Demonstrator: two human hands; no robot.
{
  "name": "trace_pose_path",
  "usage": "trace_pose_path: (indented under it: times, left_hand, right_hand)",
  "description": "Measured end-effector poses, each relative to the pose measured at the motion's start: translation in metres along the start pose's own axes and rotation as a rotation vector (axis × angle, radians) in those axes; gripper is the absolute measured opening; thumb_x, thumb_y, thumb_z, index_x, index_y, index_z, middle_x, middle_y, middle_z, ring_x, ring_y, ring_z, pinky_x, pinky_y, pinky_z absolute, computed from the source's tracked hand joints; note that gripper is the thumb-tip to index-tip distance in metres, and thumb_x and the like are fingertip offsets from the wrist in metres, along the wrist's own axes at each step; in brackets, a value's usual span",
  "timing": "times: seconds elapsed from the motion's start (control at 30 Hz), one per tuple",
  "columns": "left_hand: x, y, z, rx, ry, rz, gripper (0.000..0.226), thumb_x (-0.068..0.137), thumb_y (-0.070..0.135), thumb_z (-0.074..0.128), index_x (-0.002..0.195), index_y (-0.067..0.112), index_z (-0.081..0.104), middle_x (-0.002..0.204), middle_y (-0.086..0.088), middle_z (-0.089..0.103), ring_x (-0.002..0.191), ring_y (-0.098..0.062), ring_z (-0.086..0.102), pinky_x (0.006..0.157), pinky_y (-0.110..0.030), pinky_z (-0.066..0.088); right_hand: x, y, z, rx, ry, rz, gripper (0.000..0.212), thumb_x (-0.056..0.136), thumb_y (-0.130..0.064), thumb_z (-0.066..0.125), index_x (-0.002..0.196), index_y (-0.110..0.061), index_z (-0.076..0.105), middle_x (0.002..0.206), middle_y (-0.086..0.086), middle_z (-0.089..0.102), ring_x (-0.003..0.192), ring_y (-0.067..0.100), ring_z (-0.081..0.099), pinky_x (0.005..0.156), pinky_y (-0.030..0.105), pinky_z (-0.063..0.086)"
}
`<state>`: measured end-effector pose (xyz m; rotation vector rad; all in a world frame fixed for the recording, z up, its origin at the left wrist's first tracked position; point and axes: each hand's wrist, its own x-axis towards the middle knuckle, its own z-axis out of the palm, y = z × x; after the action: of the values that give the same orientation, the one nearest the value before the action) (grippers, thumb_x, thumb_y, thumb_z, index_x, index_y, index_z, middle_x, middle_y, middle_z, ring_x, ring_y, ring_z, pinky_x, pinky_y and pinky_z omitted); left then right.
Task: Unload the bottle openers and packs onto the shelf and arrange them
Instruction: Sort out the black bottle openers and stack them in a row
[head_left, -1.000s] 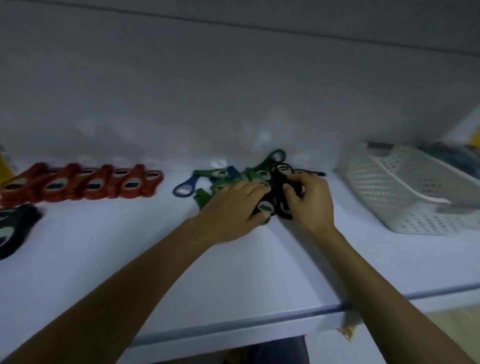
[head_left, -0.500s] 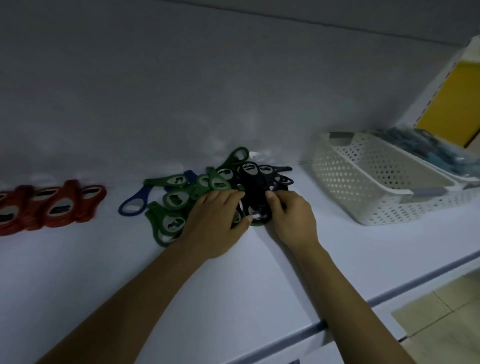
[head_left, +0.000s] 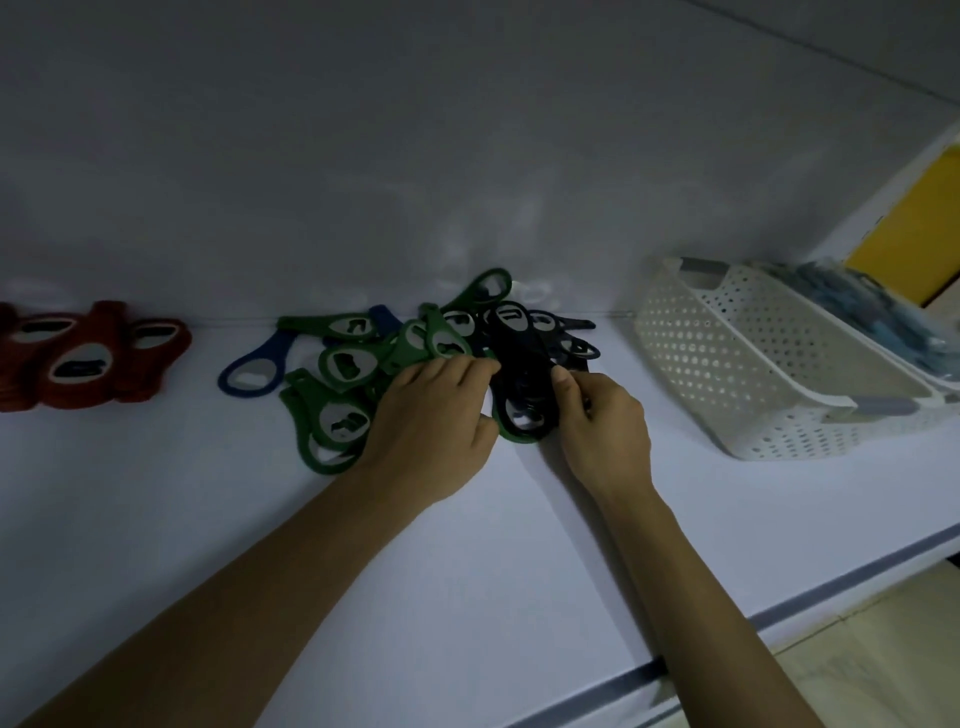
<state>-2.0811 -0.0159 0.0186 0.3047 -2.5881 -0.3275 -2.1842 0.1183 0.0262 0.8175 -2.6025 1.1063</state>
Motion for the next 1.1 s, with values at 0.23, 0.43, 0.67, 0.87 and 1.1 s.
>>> trace_pose_path:
  times: [0.23,0.43,0.67,0.87,1.1]
  left_hand:
    - [0.000,-0.001,-0.002,-0.114,-0.054,0.120,0.053,0.078,0.011,0.053,0.131,0.016,0.050,0.125,0.002,0.057,0.108,-0.019,0.054,0.095,-0.028,0.037]
    - [-0.001,-0.001,0.000,-0.071,-0.034,0.050,0.049,0.082,0.016,0.051,0.131,0.017,0.050,0.126,0.002,0.055,0.112,-0.019,0.051,0.096,-0.033,0.039]
    - [-0.001,0.000,-0.001,-0.058,-0.022,0.088,0.035,0.094,0.034,0.039,0.116,0.019,0.061,0.112,0.003,0.064,0.106,-0.018,0.053,0.093,-0.032,0.038]
    - [0.001,0.003,-0.008,-0.224,0.078,0.073,0.059,0.092,0.057,0.015,0.099,0.018,0.058,0.079,0.009,0.063,0.079,-0.015,0.057,0.090,-0.035,0.040]
    - [0.007,-0.002,-0.009,-0.557,0.309,-0.223,0.026,0.101,0.032,0.032,0.097,0.016,0.051,0.063,0.014,0.052,0.052,-0.002,0.053,0.046,-0.019,0.040]
  right_hand:
    - [0.000,0.001,-0.001,0.014,-0.030,-0.060,0.039,0.099,-0.032,0.045,0.075,-0.004,0.060,0.069,0.003,0.057,0.066,0.021,0.051,0.057,0.035,0.040]
    - [-0.006,-0.001,-0.003,0.030,0.043,-0.076,0.028,0.095,-0.034,0.054,0.081,-0.019,0.072,0.075,-0.004,0.066,0.071,0.014,0.058,0.061,0.033,0.047]
    - [-0.012,-0.002,-0.010,0.198,0.237,-0.072,0.040,0.100,-0.029,0.047,0.081,0.000,0.067,0.070,0.011,0.069,0.068,0.029,0.066,0.063,0.047,0.052]
    - [-0.022,-0.020,-0.005,0.047,0.130,-0.590,0.025,0.093,-0.016,0.058,0.110,-0.003,0.070,0.115,0.012,0.067,0.101,0.024,0.066,0.083,0.032,0.055]
    - [-0.026,-0.027,0.003,-0.009,0.046,-0.750,0.023,0.085,-0.002,0.064,0.106,-0.003,0.072,0.112,0.008,0.069,0.098,0.020,0.067,0.077,0.029,0.056]
